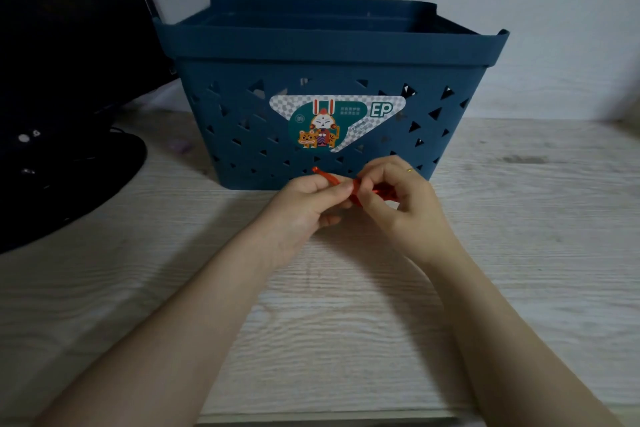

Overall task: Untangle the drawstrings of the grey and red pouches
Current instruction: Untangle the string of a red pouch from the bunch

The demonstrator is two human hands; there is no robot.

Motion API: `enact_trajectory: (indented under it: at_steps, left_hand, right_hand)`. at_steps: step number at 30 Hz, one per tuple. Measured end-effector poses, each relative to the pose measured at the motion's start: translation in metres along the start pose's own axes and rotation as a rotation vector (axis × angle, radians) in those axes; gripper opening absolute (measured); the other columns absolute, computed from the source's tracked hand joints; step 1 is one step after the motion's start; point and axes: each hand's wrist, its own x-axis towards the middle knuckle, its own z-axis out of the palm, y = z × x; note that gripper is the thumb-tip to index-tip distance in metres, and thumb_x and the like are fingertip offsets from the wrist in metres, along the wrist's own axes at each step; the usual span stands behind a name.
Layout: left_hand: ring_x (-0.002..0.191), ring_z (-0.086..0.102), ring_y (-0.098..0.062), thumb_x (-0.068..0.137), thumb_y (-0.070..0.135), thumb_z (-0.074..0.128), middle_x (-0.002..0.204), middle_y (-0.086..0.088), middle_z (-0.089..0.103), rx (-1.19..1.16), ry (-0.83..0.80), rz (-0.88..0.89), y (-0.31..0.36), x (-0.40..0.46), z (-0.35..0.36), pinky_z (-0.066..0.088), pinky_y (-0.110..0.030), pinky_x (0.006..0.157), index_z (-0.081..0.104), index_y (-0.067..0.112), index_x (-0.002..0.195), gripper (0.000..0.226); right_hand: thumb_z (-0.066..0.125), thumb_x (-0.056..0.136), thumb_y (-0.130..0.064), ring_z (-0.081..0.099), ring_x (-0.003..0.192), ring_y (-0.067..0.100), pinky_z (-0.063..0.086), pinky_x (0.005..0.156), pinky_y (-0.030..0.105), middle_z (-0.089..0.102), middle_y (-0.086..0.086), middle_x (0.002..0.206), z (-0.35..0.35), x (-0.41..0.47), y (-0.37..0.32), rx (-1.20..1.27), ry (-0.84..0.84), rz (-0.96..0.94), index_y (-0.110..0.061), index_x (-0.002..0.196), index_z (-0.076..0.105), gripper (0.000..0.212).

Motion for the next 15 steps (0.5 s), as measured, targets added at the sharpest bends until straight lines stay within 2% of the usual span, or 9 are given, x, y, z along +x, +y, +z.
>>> enact_trajectory:
  at_steps: [3,6,10,12,15]
  left_hand:
    - [0.081,0.058,-0.005,0.088,0.011,0.056,0.083,0.003,0.065,0.057,0.003,0.053,-0.0004,-0.0001,-0.0016,0.043,-0.019,0.068,0.066,0.018,0.084,0.012]
    - [0.068,0.059,0.004,0.086,0.006,0.060,0.074,0.008,0.066,0.112,0.074,0.149,0.0009,0.0010,-0.0012,0.044,-0.011,0.065,0.066,0.018,0.080,0.015]
    - [0.064,0.060,0.007,0.082,-0.002,0.062,0.063,0.013,0.067,0.172,0.113,0.281,0.0019,0.0025,-0.0025,0.045,-0.007,0.064,0.065,0.018,0.075,0.021]
    - [0.064,0.060,0.006,0.082,-0.003,0.063,0.063,0.013,0.067,0.198,0.115,0.312,0.0013,0.0021,-0.0033,0.046,-0.008,0.066,0.065,0.018,0.075,0.022]
    - [0.066,0.060,0.004,0.082,-0.003,0.062,0.068,0.009,0.066,0.246,0.113,0.352,0.0012,0.0029,-0.0034,0.048,-0.011,0.069,0.064,0.018,0.076,0.022]
  right_hand:
    - [0.059,0.077,-0.017,0.055,0.090,0.010,0.048,0.078,0.028,0.053,-0.009,0.092,-0.0008,0.0006,0.0007,0.021,-0.024,0.039,-0.015,0.070,0.061,0.008]
    - [0.059,0.077,-0.020,0.054,0.093,0.008,0.045,0.078,0.024,0.051,-0.010,0.095,-0.0011,0.0008,0.0009,0.041,-0.038,0.063,-0.019,0.068,0.063,0.010]
    - [0.052,0.083,-0.026,0.055,0.087,0.011,0.045,0.081,0.031,0.057,-0.010,0.084,-0.0015,0.0018,0.0002,0.124,0.011,0.114,-0.016,0.072,0.063,0.019]
    - [0.051,0.083,-0.027,0.058,0.082,0.015,0.049,0.081,0.038,0.061,-0.011,0.082,-0.0004,0.0023,0.0018,0.174,0.033,0.179,-0.030,0.078,0.063,0.013]
    - [0.055,0.084,-0.025,0.062,0.090,0.018,0.051,0.087,0.046,0.065,-0.012,0.092,0.0008,0.0010,0.0011,0.112,0.010,0.160,-0.049,0.084,0.065,0.027]
